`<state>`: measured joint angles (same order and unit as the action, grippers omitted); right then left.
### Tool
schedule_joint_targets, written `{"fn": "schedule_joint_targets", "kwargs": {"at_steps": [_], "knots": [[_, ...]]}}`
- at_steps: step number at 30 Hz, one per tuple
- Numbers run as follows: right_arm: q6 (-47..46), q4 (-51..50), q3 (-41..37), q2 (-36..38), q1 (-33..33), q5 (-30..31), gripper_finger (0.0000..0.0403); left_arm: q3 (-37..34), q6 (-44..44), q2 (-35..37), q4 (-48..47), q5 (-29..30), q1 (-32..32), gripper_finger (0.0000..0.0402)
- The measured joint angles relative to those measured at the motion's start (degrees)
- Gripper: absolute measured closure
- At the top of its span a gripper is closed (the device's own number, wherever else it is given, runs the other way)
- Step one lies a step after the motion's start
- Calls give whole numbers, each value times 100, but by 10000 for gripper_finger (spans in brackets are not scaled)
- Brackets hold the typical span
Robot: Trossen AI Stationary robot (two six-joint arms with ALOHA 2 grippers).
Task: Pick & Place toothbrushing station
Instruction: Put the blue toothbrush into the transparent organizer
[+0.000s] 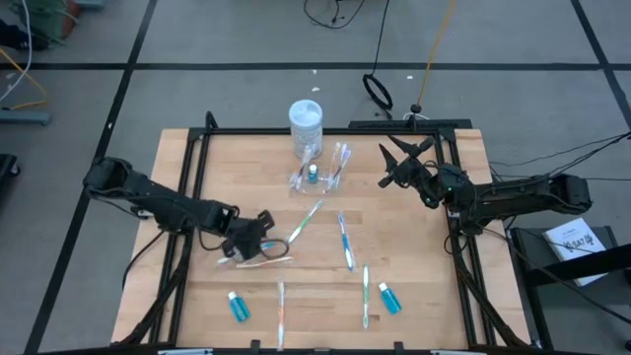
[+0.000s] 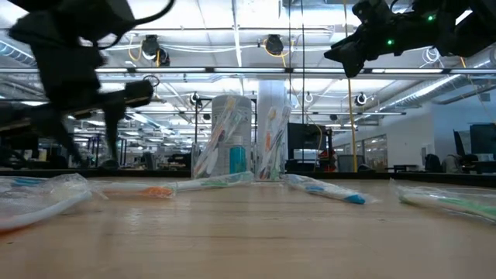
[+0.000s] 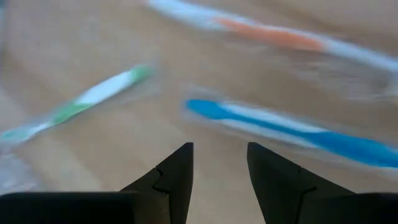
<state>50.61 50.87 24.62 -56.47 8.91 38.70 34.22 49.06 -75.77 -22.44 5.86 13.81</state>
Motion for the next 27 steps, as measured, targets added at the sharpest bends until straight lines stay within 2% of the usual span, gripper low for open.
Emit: {"fn": "schedule_joint_targets", "kwargs": {"at_steps": [4,6,8,11,14,17,21,27], "knots": [[0,-17,0,0,0,0,257,57,-259,0,346,13,-288,245],[0,-16,0,0,0,0,257,206,-1000,0,282,13,-335,245],[5,-18,0,0,0,0,257,406,-2246,0,293,-2,-362,245],[72,-18,0,0,0,0,257,735,-4687,0,101,-223,-409,245],[100,-21,0,0,0,0,257,1011,-6630,2,-488,-1043,-466,245],[63,-42,0,0,0,2,257,1039,-7268,2,-1095,-1636,-437,245],[90,-70,0,-2,0,4,257,725,-7702,2,-1765,-1512,-264,245],[105,-105,0,-2,-2,6,257,267,-8225,2,-1450,-1946,-150,245]]}}
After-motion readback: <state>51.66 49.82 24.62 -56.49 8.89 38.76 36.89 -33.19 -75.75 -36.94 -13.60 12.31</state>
